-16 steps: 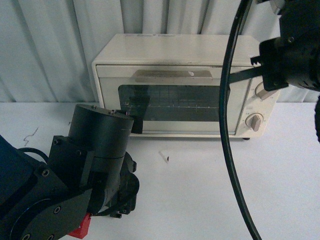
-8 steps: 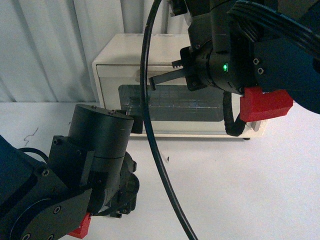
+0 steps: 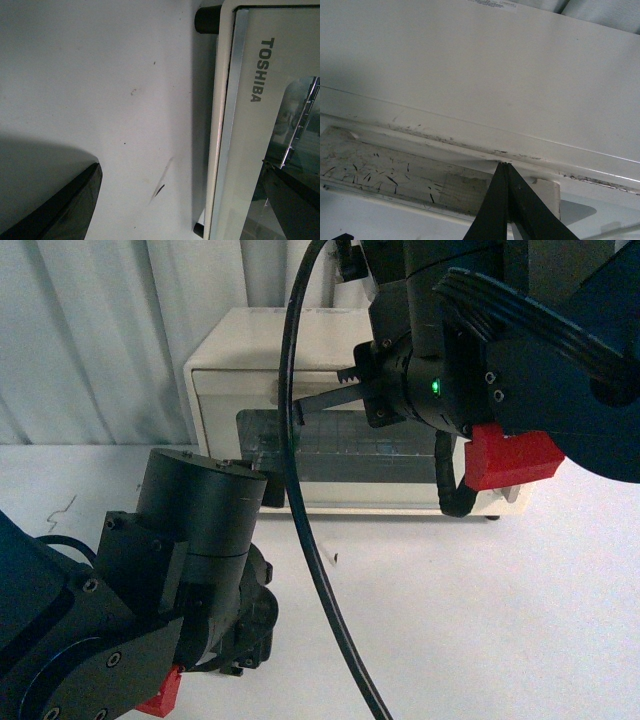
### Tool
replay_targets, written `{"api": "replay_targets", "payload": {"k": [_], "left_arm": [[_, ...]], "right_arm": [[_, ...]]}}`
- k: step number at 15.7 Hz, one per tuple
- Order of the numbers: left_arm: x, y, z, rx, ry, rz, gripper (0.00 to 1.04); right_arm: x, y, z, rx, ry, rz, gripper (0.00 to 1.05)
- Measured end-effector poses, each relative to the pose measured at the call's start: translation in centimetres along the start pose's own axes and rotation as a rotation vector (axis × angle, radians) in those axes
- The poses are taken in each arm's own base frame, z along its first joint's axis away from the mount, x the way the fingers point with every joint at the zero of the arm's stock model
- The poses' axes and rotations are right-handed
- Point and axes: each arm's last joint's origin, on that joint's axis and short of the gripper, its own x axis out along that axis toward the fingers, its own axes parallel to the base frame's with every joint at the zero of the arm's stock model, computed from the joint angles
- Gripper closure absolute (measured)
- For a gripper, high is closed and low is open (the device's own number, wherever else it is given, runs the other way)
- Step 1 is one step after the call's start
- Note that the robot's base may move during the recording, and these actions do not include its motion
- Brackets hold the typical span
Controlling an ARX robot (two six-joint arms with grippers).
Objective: Open oven
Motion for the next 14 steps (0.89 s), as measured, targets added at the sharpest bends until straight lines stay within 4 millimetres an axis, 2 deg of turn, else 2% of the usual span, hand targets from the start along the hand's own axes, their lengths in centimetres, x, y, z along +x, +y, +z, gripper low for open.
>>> {"api": "replay_targets", "payload": {"k": [6, 9, 14], "left_arm": [[0.0, 0.0, 0.0, 0.000, 0.000, 0.000, 0.07], [0.0, 0.0, 0.0, 0.000, 0.000, 0.000, 0.07], [0.0, 0.0, 0.0, 0.000, 0.000, 0.000, 0.07]], "right_arm": [[0.0, 0.7, -0.7, 0.112, -0.013, -0.001, 1.03], [-1.8, 1.6, -2.2, 0.281, 0.000, 0.002, 1.03], [-4.8, 2.3, -4.0, 0.359, 0.053, 0.030, 1.03]]}}
